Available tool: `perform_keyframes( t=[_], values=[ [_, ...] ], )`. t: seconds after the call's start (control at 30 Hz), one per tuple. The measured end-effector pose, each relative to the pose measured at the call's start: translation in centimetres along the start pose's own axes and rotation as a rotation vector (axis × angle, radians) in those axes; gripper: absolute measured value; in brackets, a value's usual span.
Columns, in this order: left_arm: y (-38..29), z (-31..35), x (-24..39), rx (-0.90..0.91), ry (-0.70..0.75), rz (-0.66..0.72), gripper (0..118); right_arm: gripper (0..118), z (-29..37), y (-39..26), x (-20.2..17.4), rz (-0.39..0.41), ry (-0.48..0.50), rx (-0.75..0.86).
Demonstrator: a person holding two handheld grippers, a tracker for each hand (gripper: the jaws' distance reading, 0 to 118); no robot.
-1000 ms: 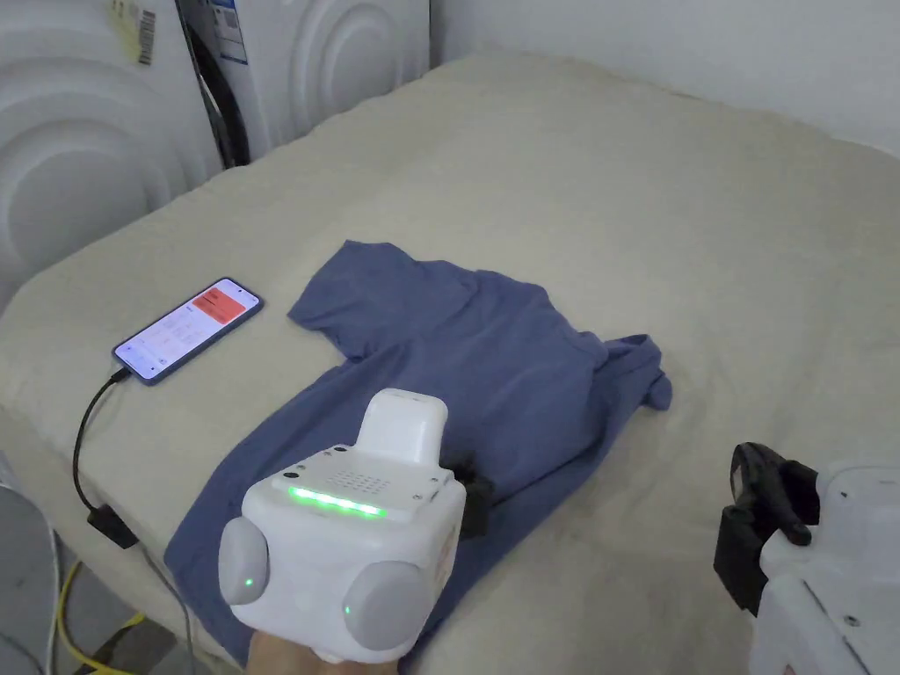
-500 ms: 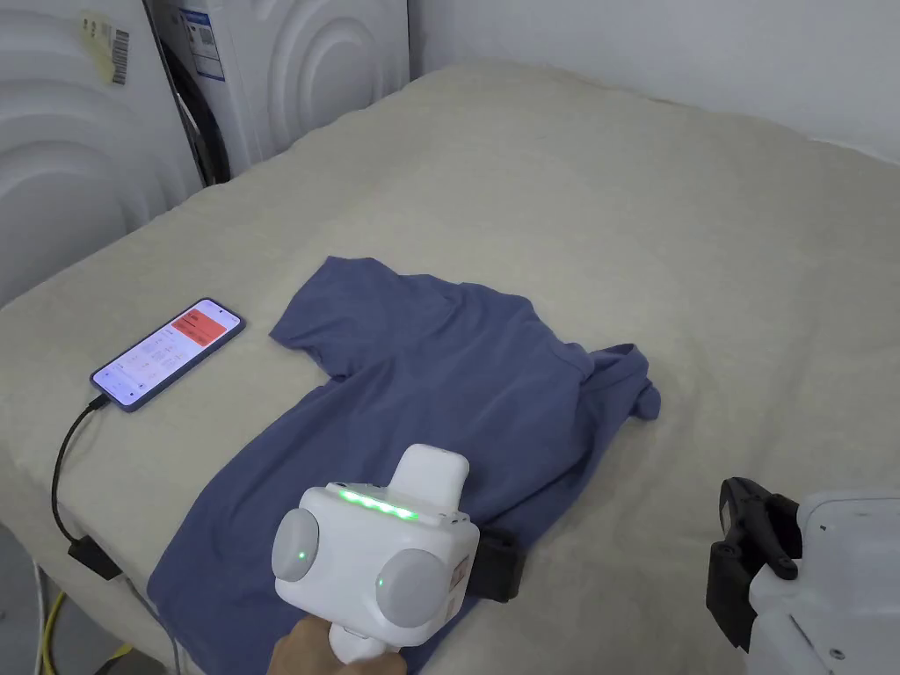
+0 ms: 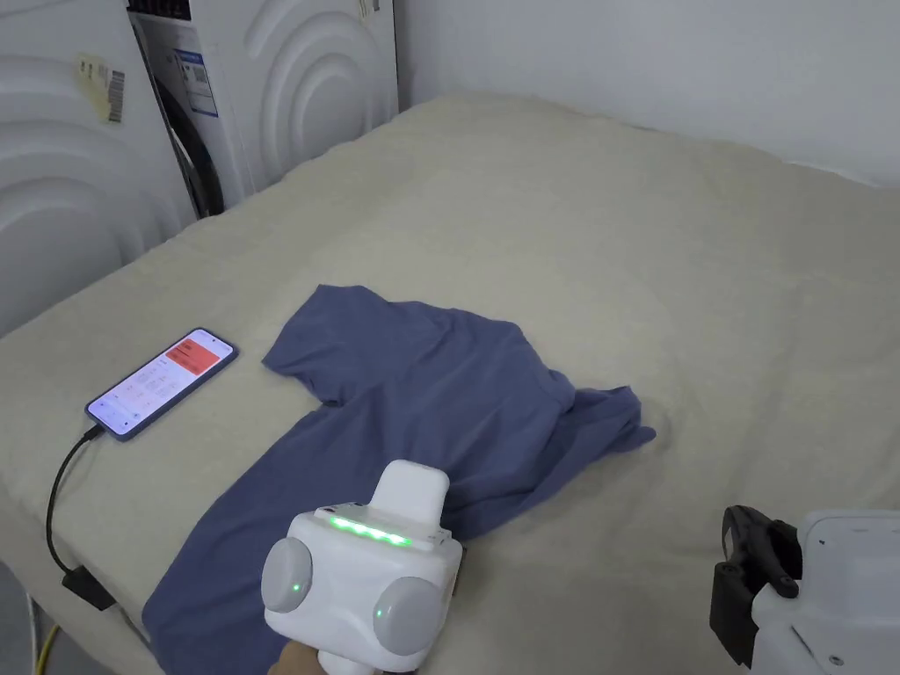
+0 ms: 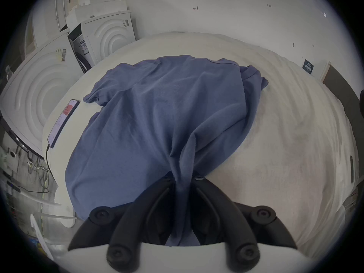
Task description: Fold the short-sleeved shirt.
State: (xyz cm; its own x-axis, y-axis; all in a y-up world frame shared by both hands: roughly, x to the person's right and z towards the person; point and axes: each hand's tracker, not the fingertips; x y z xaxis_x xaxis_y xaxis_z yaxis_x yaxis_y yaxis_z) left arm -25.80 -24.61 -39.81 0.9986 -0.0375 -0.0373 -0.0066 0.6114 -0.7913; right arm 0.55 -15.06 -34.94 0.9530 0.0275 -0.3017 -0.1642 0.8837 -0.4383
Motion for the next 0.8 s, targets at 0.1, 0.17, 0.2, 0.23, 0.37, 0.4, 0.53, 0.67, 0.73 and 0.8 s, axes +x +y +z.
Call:
perform_keyframes(
  t=[0.1,0.17,0.2,0.23,0.37,0.4,0.53,0.67,0.73,0.8],
  values=[
    [0.6,0.5,-0.1,-0.015,-0.008,0.024,10,3,0.6,0.1,0.4,0.006,-0.008,0.004],
    [0.7,1.2,0.2,0.000,0.019,0.000,10,3,1.2,0.3,0.9,0.002,-0.016,0.011],
    [0.7,1.6,0.2,0.003,0.019,-0.002,10,3,1.6,0.4,1.2,-0.002,-0.020,0.018],
    [0.8,2.4,0.3,0.008,0.027,0.003,10,3,2.0,0.5,1.6,-0.008,-0.029,0.025],
    [1.5,6.0,0.1,0.073,0.038,0.036,10,3,3.9,1.0,3.1,-0.021,-0.051,0.056],
    [2.0,7.1,0.0,0.115,0.016,0.046,10,3,4.5,1.1,3.5,-0.023,-0.056,0.062],
    [4.9,12.3,0.8,0.219,-0.036,0.007,10,3,7.2,1.4,5.0,-0.042,-0.097,0.114],
    [8.0,17.9,3.7,0.358,-0.032,-0.085,10,3,10.1,1.7,6.5,-0.075,-0.131,0.158],
    [9.5,20.6,5.5,0.421,-0.073,-0.106,10,3,11.9,1.9,7.4,-0.081,-0.155,0.186],
    [10.8,22.7,7.3,0.484,-0.121,-0.125,10,3,13.6,2.0,8.4,-0.088,-0.181,0.213]
  ],
)
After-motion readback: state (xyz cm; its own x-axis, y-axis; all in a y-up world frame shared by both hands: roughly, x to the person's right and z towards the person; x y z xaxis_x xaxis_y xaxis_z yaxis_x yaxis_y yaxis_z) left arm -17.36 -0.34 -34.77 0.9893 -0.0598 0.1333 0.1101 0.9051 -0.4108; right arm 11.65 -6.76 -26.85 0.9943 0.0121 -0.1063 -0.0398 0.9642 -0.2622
